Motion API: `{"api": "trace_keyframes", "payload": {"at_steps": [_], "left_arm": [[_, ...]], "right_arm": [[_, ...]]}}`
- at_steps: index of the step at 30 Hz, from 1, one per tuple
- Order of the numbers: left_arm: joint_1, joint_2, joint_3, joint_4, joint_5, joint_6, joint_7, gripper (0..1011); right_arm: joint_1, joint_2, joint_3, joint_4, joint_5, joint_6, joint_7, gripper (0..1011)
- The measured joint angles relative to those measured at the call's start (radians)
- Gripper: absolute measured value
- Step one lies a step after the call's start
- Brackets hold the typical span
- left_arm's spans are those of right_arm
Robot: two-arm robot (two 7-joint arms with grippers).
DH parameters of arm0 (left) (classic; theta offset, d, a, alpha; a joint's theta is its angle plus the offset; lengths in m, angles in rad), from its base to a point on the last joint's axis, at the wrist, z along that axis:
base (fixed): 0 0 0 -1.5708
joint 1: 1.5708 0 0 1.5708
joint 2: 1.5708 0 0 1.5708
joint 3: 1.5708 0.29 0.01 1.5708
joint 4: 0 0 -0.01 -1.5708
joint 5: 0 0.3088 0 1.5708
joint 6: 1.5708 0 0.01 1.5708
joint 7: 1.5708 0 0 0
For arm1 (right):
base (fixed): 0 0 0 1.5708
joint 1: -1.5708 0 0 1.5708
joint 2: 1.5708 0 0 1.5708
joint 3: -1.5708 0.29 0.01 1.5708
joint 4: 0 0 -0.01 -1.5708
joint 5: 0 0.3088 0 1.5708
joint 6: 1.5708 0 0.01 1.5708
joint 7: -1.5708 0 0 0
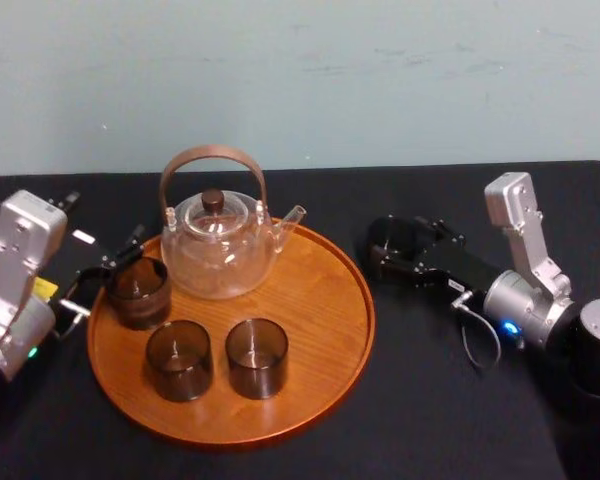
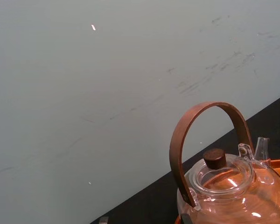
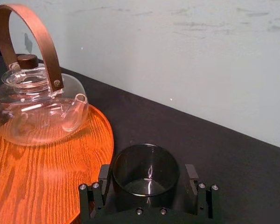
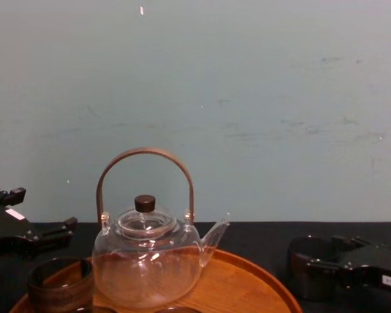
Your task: Pick up the glass from the table and place it on the tray.
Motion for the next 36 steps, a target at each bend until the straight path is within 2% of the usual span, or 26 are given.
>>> {"api": "trace_keyframes", "payload": {"at_steps": [10,36], "left_arm": [[0.0,0.0,0.0,0.0,0.0,0.0,0.0,1001],[0.0,0.0,0.0,0.0,0.0,0.0,0.0,1001]], "right_arm": [[0.036,-0.022,-0.017,0.055,-0.015,-0.006,0.012,1002],[0.045,-0.032,-0.025,0.083,-0.027,0.015,0.015,1003]]}}
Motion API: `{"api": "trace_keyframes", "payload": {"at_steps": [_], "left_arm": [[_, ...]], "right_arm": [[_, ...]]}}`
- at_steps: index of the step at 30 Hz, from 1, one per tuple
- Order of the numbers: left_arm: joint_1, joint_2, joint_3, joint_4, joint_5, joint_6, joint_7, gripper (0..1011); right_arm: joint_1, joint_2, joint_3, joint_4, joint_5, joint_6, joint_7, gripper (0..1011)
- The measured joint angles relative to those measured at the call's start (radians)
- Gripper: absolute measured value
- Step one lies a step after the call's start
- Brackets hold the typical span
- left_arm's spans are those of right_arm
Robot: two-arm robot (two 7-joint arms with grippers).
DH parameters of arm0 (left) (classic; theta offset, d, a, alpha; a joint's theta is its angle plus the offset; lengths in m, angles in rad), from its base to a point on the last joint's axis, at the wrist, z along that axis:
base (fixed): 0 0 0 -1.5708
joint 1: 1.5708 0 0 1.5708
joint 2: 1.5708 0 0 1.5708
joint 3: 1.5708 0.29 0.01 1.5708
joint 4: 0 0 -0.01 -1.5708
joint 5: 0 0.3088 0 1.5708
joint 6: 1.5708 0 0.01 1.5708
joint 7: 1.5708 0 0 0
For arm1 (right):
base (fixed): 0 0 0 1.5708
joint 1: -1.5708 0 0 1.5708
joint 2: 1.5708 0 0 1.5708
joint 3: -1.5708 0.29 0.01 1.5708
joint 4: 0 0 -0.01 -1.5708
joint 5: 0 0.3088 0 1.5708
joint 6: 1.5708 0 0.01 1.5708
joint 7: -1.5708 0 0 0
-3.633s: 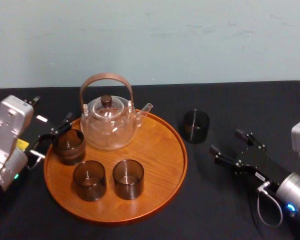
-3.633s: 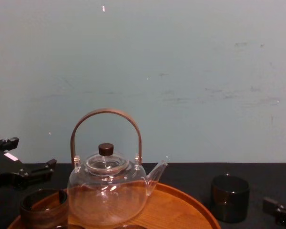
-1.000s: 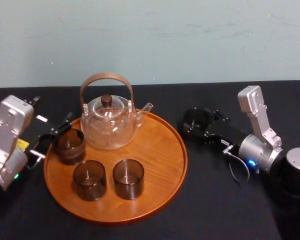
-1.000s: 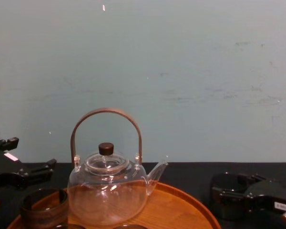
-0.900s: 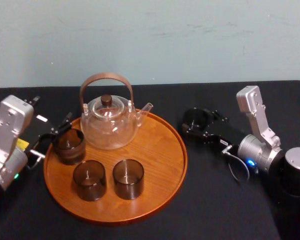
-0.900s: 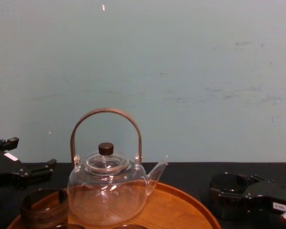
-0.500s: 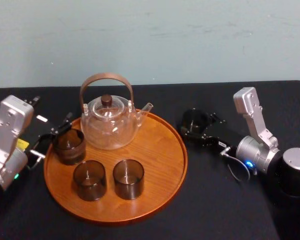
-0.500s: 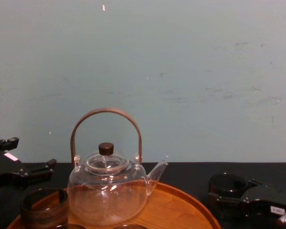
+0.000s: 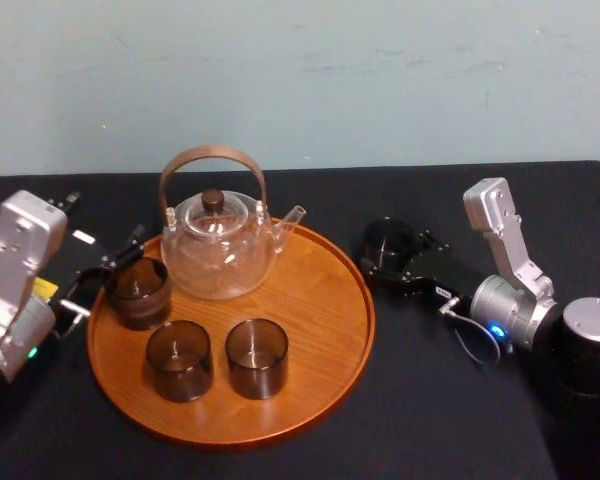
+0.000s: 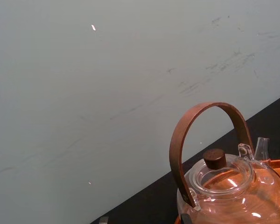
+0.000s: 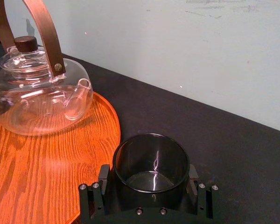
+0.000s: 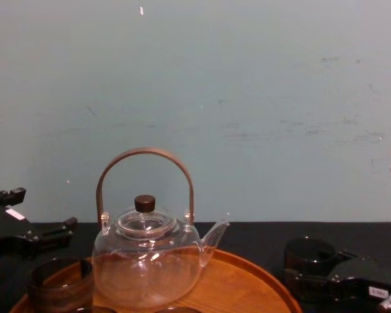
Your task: Pick up the glass from the table and place it on the tray.
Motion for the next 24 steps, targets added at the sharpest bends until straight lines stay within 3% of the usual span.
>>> {"api": "trace_keyframes", "payload": {"at_steps": [4,10,24], "left_arm": [[0.0,0.0,0.0,0.0,0.0,0.0,0.0,1001],[0.0,0.0,0.0,0.0,0.0,0.0,0.0,1001],[0.0,0.0,0.0,0.0,0.0,0.0,0.0,1001]], "right_arm": [[0.0,0.0,0.0,0.0,0.0,0.0,0.0,1002],[-0.001,0.001,0.001,-0.001,0.001,0.0,-0.001,904],[-0.001,0.001,0.002,-0.001,0.002,-0.001,-0.001,902]]}}
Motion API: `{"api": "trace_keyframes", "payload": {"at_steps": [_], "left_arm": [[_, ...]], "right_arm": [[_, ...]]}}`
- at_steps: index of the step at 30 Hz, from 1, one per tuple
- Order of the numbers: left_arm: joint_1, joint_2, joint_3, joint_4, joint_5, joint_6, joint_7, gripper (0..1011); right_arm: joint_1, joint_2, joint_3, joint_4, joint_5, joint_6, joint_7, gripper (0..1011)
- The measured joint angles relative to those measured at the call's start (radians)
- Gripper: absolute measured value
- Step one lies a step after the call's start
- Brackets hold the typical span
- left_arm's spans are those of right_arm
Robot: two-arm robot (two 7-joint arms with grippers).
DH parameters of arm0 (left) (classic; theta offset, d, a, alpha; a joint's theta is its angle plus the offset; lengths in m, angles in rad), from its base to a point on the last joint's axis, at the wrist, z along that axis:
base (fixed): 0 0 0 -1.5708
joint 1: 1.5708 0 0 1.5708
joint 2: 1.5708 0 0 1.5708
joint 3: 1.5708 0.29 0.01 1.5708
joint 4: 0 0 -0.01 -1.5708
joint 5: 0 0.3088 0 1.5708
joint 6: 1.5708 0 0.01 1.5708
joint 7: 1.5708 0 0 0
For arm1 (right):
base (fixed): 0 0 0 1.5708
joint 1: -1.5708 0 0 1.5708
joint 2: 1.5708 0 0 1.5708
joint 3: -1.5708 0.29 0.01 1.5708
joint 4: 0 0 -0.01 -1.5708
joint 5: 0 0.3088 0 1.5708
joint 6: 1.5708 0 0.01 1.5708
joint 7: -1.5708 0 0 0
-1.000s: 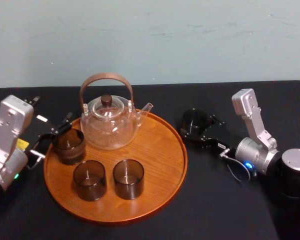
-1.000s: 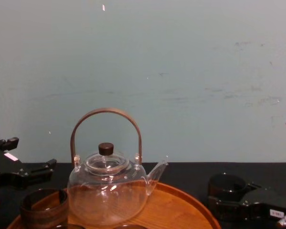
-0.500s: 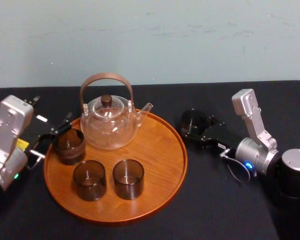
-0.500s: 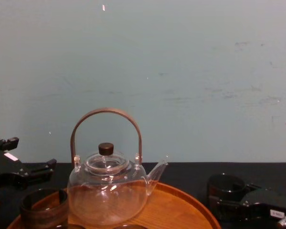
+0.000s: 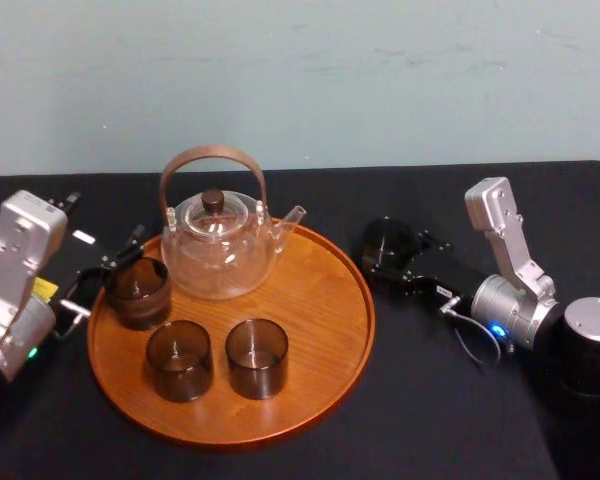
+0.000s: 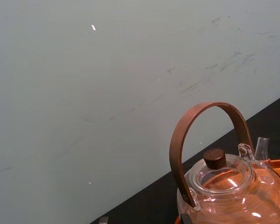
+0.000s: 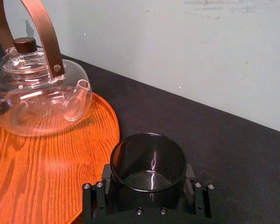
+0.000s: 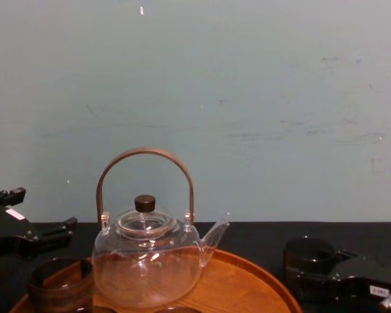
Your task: Pick up the glass from the table and place it on the tray.
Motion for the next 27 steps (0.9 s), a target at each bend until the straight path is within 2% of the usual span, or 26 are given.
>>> {"api": "trace_keyframes", "payload": {"at_steps": [5,8,18,21,27], "left_arm": [[0.0,0.0,0.0,0.0,0.0,0.0,0.0,1001],[0.0,0.0,0.0,0.0,0.0,0.0,0.0,1001],[0.0,0.0,0.0,0.0,0.0,0.0,0.0,1001],[0.0,0.0,0.0,0.0,0.0,0.0,0.0,1001],[0.0,0.0,0.0,0.0,0.0,0.0,0.0,1001]], "right_arm": [[-0.001,0.003,0.002,-0.001,0.011,-0.014,0.024,902],[-0.008,0.011,0.0,-0.023,0.012,-0.016,0.032,902],[-0.062,0.039,-0.023,-0.162,0.01,-0.014,0.04,902],[-0.071,0.044,-0.032,-0.191,0.012,-0.014,0.046,902],[-0.075,0.043,-0.049,-0.209,0.021,-0.019,0.06,902]]}}
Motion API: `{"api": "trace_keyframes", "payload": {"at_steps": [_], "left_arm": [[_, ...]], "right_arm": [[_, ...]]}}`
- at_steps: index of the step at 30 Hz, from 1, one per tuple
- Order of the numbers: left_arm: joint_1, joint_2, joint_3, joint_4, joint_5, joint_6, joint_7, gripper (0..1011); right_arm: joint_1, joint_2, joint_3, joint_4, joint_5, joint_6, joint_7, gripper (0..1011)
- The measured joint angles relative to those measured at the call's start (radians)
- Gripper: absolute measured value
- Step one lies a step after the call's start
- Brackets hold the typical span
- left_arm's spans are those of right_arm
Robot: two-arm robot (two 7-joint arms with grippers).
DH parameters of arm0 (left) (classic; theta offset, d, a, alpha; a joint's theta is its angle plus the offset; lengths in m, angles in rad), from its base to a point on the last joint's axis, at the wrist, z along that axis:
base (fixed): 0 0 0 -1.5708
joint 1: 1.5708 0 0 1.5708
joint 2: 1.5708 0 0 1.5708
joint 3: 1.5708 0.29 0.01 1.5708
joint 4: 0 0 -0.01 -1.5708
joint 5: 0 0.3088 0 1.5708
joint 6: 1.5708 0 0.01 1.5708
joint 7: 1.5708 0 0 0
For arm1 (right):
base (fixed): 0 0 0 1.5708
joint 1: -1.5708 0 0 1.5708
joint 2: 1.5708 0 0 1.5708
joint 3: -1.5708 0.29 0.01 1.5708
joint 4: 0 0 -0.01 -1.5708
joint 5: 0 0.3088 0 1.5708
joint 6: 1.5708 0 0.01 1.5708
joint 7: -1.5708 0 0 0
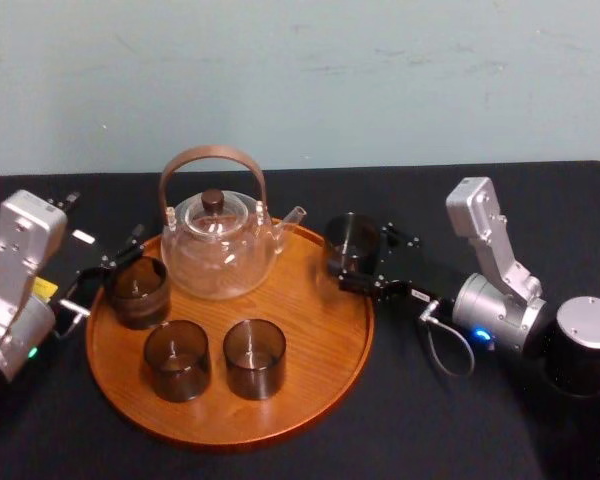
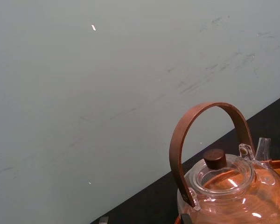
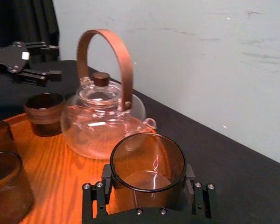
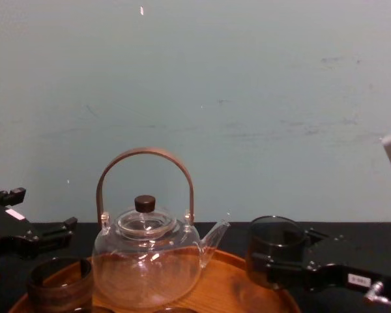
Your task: Pick up the glass from the table and place it on the tray.
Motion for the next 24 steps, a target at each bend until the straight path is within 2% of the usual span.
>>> {"api": "trace_keyframes", "payload": {"at_steps": [7,9,24], "left_arm": [[0.0,0.0,0.0,0.0,0.0,0.0,0.0,1001],[0.0,0.0,0.0,0.0,0.0,0.0,0.0,1001],[0.0,0.0,0.0,0.0,0.0,0.0,0.0,1001]], "right_arm": [[0.019,-0.021,-0.029,0.028,0.006,-0.014,0.017,902],[0.032,-0.032,-0.04,0.053,0.006,-0.02,0.023,902],[0.082,-0.076,-0.061,0.174,0.028,-0.047,0.061,902]]}}
